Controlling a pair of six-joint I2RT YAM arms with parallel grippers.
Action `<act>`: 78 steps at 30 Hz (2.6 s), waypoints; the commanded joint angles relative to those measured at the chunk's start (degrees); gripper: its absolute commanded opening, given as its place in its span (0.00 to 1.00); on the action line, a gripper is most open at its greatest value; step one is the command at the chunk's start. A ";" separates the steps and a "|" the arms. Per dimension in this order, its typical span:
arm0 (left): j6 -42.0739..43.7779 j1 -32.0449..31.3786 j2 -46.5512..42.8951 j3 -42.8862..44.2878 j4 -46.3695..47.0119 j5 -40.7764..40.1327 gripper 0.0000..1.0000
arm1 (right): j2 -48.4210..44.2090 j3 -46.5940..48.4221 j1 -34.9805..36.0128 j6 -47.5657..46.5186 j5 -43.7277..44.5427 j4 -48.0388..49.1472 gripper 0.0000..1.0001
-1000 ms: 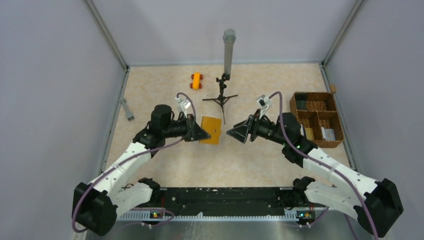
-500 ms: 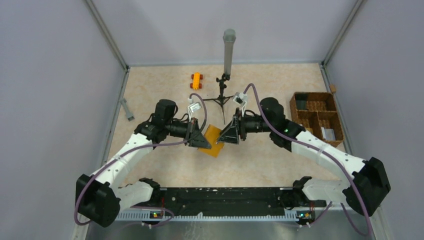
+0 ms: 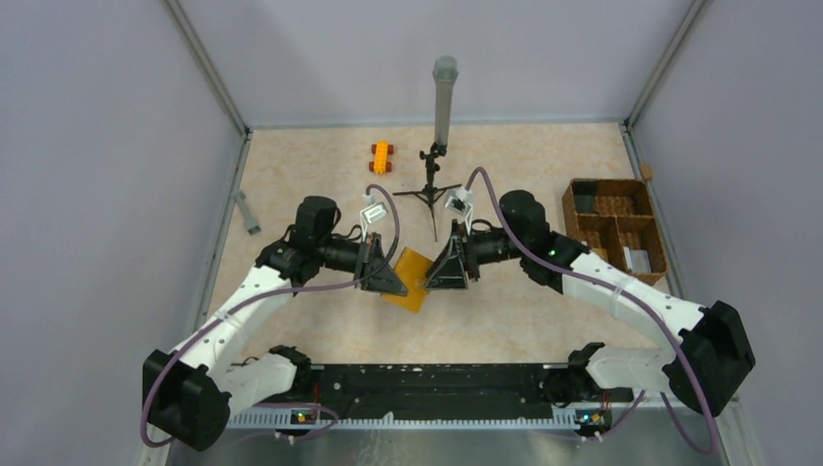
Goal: Put the credit cards into the card holder
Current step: Open the card holder at the center of the board.
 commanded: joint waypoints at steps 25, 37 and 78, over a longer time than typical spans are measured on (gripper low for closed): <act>2.39 1.57 0.50 1.50 0.86 -1.69 0.00 | 2.76 4.56 5.92 -4.21 -4.21 -3.70 0.00; -0.94 4.09 6.49 1.05 0.89 -3.49 0.00 | -0.32 5.16 6.63 -5.60 -8.21 -4.91 0.00; -22.38 -0.73 -8.07 -22.72 24.07 -40.61 0.00 | 23.99 5.34 12.96 23.50 47.71 0.88 0.37</act>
